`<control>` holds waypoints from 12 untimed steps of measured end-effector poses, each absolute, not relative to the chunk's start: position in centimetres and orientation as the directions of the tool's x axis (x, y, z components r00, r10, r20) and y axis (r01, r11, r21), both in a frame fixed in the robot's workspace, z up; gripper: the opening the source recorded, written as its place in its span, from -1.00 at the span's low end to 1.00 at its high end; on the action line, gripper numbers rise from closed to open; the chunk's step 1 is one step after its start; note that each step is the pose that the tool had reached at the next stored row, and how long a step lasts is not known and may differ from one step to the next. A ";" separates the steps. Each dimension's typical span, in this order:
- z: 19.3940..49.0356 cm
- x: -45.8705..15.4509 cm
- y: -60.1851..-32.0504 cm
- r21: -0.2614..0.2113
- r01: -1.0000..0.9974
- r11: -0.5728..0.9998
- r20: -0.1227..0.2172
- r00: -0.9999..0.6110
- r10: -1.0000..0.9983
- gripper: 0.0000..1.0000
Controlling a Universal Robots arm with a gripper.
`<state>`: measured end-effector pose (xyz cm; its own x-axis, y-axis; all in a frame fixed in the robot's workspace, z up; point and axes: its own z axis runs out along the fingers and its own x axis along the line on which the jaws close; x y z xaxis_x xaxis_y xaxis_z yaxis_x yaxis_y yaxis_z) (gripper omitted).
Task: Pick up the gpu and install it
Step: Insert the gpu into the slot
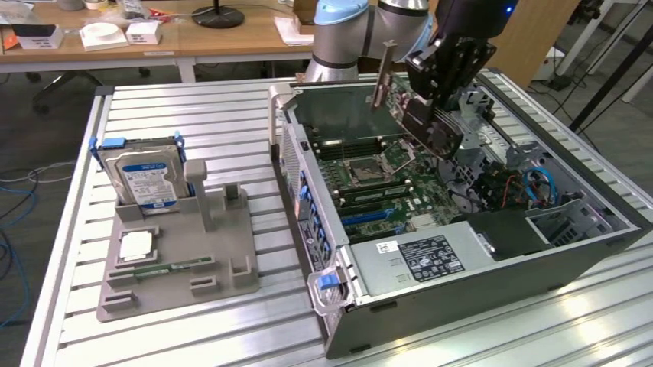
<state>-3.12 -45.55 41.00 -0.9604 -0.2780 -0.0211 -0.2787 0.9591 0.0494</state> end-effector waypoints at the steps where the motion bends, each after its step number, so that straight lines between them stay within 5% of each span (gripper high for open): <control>1: 41.0 -3.1 -45.6 0.049 -0.284 0.958 -0.021 -0.959 -0.283 -0.48; 12: 41.0 -3.1 -45.6 0.049 -0.346 0.937 -0.021 -0.938 -0.345 -0.48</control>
<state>-3.12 -45.55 41.00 -0.9383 -0.3452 -0.0211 -0.3458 0.9370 0.0494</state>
